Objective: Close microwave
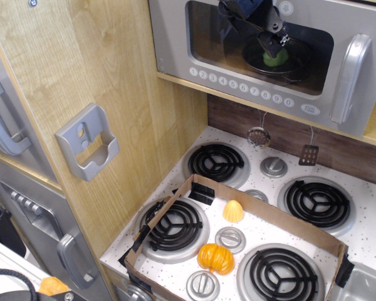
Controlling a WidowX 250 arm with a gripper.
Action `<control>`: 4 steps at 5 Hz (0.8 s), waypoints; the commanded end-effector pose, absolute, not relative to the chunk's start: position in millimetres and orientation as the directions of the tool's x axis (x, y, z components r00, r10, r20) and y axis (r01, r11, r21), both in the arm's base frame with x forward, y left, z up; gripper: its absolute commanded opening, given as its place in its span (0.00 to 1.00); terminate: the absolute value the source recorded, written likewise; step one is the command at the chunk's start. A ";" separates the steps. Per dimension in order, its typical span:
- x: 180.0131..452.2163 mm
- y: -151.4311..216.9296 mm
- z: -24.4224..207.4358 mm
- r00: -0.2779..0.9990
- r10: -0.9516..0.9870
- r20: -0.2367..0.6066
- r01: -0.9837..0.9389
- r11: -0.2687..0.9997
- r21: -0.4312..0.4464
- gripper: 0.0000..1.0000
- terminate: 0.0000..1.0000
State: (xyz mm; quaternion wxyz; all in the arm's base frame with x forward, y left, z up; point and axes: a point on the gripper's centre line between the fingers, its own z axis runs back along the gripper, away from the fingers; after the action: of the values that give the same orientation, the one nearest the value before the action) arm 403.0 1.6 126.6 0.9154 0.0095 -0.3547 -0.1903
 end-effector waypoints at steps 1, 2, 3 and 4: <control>407.8 -2.8 173.9 0.602 -0.393 0.695 0.333 0.915 0.229 1.00 0.00; 409.5 -4.0 173.7 0.596 -0.393 0.700 0.328 0.915 0.234 1.00 0.00; 407.9 -6.0 174.9 0.595 -0.395 0.700 0.321 0.915 0.243 1.00 0.00; 407.9 -6.0 174.9 0.595 -0.395 0.700 0.321 0.915 0.243 1.00 0.00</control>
State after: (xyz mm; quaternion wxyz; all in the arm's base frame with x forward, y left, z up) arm 407.2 -1.9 132.0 0.9123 0.0315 -0.3558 -0.2001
